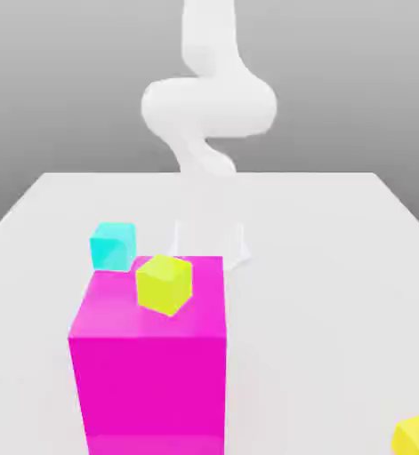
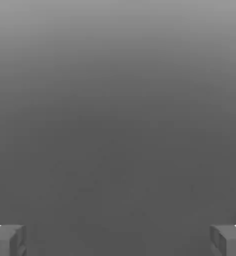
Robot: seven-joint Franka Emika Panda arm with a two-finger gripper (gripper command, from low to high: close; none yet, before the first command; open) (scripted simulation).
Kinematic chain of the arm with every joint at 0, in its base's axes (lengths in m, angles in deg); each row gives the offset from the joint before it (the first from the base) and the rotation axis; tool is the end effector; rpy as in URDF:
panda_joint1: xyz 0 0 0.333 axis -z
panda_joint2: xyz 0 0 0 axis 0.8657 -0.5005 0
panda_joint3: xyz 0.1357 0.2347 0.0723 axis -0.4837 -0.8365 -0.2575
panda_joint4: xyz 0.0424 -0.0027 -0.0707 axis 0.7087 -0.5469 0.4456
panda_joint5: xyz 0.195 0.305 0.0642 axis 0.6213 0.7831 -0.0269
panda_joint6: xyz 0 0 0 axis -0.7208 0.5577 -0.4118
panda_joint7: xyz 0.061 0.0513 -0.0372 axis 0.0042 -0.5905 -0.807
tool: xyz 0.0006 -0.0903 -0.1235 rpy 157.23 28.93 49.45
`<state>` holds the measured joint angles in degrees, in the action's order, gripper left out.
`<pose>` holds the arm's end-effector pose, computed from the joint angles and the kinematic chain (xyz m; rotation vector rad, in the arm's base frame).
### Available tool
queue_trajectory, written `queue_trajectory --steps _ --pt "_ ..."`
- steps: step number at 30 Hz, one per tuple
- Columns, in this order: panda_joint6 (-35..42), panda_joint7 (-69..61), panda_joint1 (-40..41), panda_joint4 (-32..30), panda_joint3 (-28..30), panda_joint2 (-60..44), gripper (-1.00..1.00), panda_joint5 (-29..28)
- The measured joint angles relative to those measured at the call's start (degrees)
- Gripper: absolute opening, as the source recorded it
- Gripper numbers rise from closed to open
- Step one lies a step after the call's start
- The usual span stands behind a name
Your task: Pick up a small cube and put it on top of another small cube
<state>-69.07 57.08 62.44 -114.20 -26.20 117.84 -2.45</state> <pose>0.3960 -0.0283 0.6270 -2.4147 1.1646 -0.9776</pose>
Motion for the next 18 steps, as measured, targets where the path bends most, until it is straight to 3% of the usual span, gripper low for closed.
queue_trajectory --steps 10,18 --pt "-12.2 19.9 13.9 -12.1 2.3 -20.3 0.00 -0.2" --pt "-24.8 37.7 21.4 -25.3 5.0 -36.9 0.00 0.5"
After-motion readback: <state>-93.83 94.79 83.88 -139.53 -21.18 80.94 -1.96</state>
